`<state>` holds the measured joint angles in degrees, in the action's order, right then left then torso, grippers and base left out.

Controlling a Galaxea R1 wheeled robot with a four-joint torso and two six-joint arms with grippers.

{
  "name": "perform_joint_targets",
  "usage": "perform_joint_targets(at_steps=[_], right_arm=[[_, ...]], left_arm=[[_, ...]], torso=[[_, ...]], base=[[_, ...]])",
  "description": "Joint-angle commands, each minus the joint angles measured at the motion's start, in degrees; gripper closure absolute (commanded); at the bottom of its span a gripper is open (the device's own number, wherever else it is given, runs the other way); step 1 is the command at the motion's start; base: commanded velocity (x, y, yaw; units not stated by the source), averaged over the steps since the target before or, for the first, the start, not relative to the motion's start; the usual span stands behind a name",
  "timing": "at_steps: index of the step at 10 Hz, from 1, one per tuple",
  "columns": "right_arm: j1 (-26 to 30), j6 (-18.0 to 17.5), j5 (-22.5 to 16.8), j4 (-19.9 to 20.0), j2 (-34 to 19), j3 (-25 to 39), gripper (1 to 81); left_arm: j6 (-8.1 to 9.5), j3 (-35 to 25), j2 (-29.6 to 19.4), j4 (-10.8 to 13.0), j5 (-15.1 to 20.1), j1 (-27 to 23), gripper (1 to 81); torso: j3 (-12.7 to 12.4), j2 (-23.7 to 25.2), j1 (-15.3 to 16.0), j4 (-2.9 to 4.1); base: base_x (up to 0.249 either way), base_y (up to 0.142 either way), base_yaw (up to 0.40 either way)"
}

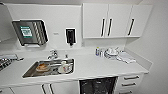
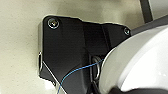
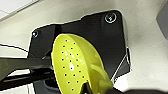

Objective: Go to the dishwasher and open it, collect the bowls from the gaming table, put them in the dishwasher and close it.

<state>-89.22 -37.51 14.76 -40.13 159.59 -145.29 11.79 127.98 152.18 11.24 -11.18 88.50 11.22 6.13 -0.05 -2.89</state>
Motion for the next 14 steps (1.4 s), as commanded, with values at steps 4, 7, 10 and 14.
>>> perform_joint_targets(at_steps=[4, 7, 10, 14], right_arm=[[1.81, -0.11, -1.84, -0.56, -1.17, -0.16, 81.1], [1.72, -0.11, -1.75, -0.65, -1.17, -0.25, 81.1], [1.72, -0.11, -1.75, -0.74, -1.17, -0.25, 81.1], [1.72, -0.11, -1.75, -0.74, -1.26, -0.25, 81.1]], left_arm=[[-0.10, -0.71, -1.08, 0.89, 2.13, -1.80, 81.1], [-0.10, -0.71, -1.08, 0.89, 2.13, -1.71, 81.1], [-0.10, -0.71, -1.08, 0.89, 2.13, -1.71, 81.1], [0.08, -2.09, -1.86, 0.80, 0.47, -1.71, 81.1]], torso=[[0.00, 0.00, 0.05, 0.00], [0.00, 0.00, 0.05, 0.00], [0.00, -0.02, 0.08, 0.00], [4.45, -0.02, 0.05, 0.00]], base=[[0.082, 0.000, 0.000], [0.051, 0.000, 0.000], [0.000, 0.000, 0.000], [0.000, 0.000, 0.000]])
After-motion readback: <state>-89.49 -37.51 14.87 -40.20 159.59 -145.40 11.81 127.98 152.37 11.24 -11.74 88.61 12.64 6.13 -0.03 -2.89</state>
